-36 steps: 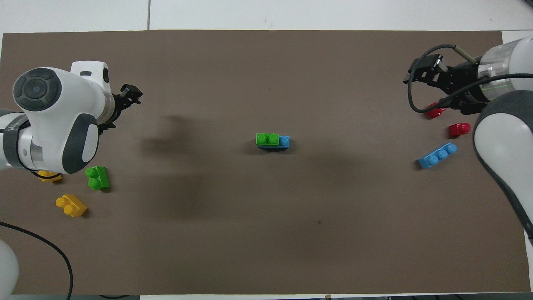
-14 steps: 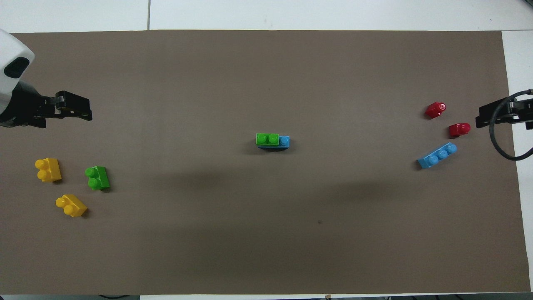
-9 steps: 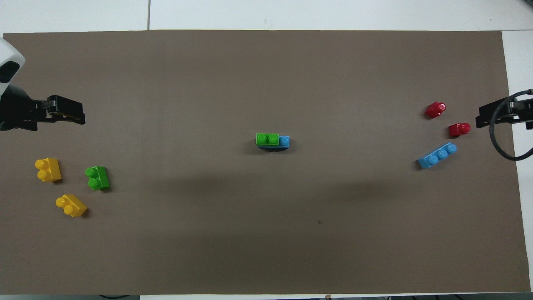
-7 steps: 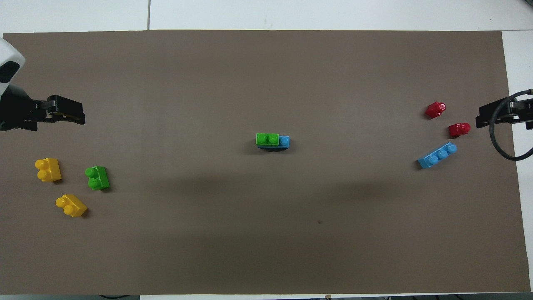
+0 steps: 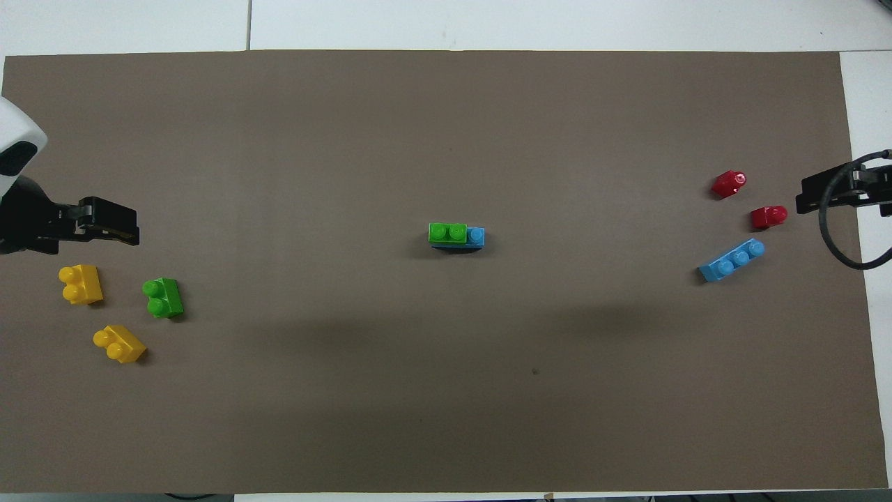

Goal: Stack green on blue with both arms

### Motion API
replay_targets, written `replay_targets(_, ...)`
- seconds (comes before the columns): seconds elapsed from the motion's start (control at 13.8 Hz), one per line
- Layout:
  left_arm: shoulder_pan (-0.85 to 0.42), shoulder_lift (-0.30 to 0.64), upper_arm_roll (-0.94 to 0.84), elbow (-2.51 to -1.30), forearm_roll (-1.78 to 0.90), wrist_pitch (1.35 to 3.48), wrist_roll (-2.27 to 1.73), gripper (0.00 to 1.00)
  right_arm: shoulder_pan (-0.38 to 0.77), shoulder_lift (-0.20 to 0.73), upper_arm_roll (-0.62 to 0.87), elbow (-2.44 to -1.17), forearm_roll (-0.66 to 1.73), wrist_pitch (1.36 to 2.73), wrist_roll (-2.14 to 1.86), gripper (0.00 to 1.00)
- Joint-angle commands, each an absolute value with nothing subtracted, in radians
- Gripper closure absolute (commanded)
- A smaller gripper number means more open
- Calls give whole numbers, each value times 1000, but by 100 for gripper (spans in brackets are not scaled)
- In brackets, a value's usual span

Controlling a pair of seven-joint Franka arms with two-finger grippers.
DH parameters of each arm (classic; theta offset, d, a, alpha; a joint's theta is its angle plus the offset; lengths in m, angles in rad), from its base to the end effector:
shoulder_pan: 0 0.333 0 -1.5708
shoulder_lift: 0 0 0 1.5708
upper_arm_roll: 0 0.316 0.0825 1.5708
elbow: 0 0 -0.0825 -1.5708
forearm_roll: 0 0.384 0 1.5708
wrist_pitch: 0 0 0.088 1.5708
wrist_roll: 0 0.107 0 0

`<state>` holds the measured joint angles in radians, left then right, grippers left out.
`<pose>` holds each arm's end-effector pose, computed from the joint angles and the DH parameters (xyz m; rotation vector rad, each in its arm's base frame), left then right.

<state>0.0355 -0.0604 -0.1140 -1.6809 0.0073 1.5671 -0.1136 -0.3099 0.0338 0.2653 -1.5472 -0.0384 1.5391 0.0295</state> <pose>0.5315 -0.0428 0.6050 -3.1208 -0.0551 0.0815 0.5602 -0.0318 0.6147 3.1096 -0.1159 -0.0637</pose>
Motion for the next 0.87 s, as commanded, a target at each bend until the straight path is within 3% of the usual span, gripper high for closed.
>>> replay_targets(0.0, 92, -124, -136, -1741, 11, 1551, -84, 0, -319, 12, 273, -1569, -44, 1552, 29, 0)
replay_targets(0.8, 114, -124, -150, -1749, -31, 1631, -95, 0, -321, 12, 273, -1571, -44, 1551, 29, 0)
